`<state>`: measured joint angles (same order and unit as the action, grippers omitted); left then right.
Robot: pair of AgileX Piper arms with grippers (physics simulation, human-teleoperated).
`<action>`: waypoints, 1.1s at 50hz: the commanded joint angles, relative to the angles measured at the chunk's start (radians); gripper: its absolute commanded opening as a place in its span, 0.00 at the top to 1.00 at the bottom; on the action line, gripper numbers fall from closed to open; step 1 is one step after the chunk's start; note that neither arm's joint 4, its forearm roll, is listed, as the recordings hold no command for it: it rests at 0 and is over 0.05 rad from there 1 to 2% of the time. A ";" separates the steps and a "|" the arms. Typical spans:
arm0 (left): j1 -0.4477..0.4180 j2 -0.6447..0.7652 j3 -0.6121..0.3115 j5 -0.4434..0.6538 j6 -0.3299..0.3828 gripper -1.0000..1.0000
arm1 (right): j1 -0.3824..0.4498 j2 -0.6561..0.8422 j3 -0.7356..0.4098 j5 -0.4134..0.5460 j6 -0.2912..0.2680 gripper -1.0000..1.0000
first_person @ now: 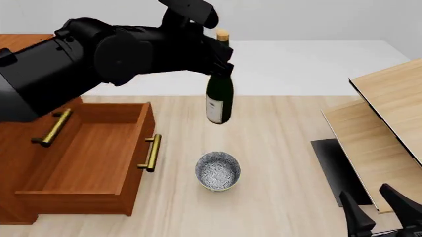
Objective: Put the wine bottle in the bottom drawer of the cabinet.
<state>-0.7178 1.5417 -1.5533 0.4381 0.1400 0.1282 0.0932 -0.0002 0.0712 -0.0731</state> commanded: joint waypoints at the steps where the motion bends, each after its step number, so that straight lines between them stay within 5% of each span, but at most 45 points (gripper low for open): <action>1: 0.105 -0.092 0.003 0.122 0.032 1.00 | 0.006 0.008 0.000 -0.016 -0.004 0.00; 10: 0.141 -0.126 -0.024 0.231 -0.002 1.00 | 0.020 0.037 0.000 -0.047 -0.004 0.00; 19: 0.201 -0.161 -0.047 0.327 0.039 1.00 | 0.023 0.031 0.000 -0.043 -0.001 0.00; 33: 0.287 -0.118 -0.180 0.529 0.006 1.00 | 0.034 0.048 0.000 -0.065 0.007 0.00; 45: 0.375 -0.127 -0.145 0.612 0.074 1.00 | 0.036 0.051 0.000 -0.071 0.009 0.00; 55: 0.418 -0.128 -0.181 0.677 0.036 1.00 | 0.039 0.050 0.000 -0.070 0.007 0.00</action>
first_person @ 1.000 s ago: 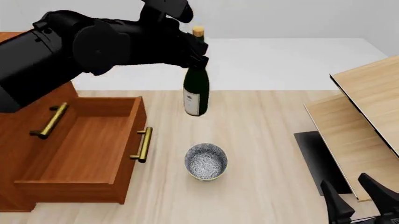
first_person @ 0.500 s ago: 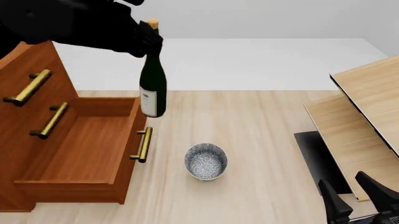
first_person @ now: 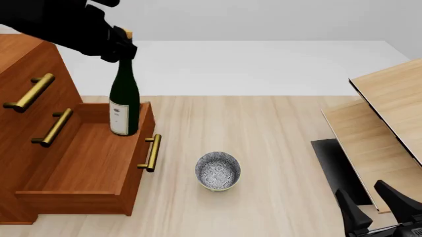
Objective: Put the wine bottle in the bottom drawer of the cabinet.
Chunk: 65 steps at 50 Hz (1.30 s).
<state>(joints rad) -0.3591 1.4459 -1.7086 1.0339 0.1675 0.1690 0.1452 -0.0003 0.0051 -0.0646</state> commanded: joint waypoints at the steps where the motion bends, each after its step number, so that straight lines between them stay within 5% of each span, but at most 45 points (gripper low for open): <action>1: 0.067 -0.032 -0.027 0.086 0.006 1.00 | -0.001 0.002 0.000 -0.008 -0.002 0.00; 32: 0.177 -0.060 -0.004 0.139 0.010 1.00 | 0.004 0.022 0.000 -0.025 -0.004 0.00; 65: 0.222 -0.030 0.128 0.039 -0.065 1.00 | 0.002 0.026 0.000 -0.025 -0.006 0.00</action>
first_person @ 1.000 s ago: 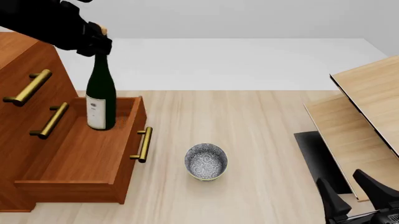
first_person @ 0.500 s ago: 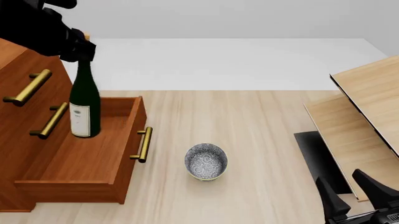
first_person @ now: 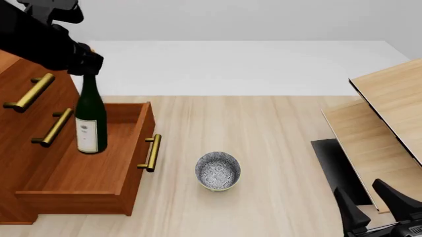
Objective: Put the wine bottle in the bottom drawer of the cabinet.
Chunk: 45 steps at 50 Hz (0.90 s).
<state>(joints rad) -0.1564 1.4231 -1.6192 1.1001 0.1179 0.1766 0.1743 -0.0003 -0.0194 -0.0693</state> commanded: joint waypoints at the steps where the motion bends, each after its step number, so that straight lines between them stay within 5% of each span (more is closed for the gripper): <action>1: 0.026 -0.007 0.043 -0.029 -0.022 1.00 | -0.006 -0.004 0.000 0.000 -0.002 0.00; 24: 0.061 -0.030 0.181 -0.093 -0.019 1.00 | -0.006 -0.002 0.000 0.006 -0.005 0.00; 45: 0.046 0.004 0.208 -0.139 -0.064 1.00 | -0.008 -0.018 0.000 0.022 -0.004 0.00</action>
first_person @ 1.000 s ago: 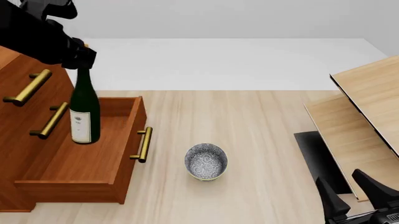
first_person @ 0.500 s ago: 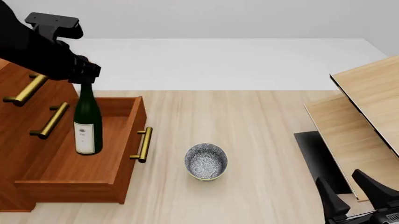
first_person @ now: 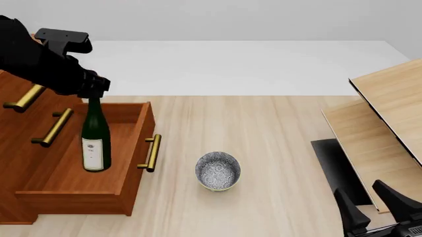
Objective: Put the wine bottle in the bottom drawer of the cabinet.
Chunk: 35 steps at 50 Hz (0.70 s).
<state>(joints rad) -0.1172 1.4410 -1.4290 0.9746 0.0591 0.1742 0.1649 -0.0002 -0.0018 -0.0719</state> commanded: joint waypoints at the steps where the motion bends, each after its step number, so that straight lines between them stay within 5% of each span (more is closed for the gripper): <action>1: 0.008 -0.012 0.020 -0.015 -0.007 1.00 | -0.006 -0.008 0.000 0.004 -0.002 0.00; 35: 0.031 0.005 0.140 -0.098 -0.028 1.00 | -0.006 0.004 0.000 -0.001 -0.002 0.00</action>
<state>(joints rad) -0.1037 1.4730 -1.3159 0.8830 0.0255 0.1731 0.1716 -0.0002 -0.0011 -0.0712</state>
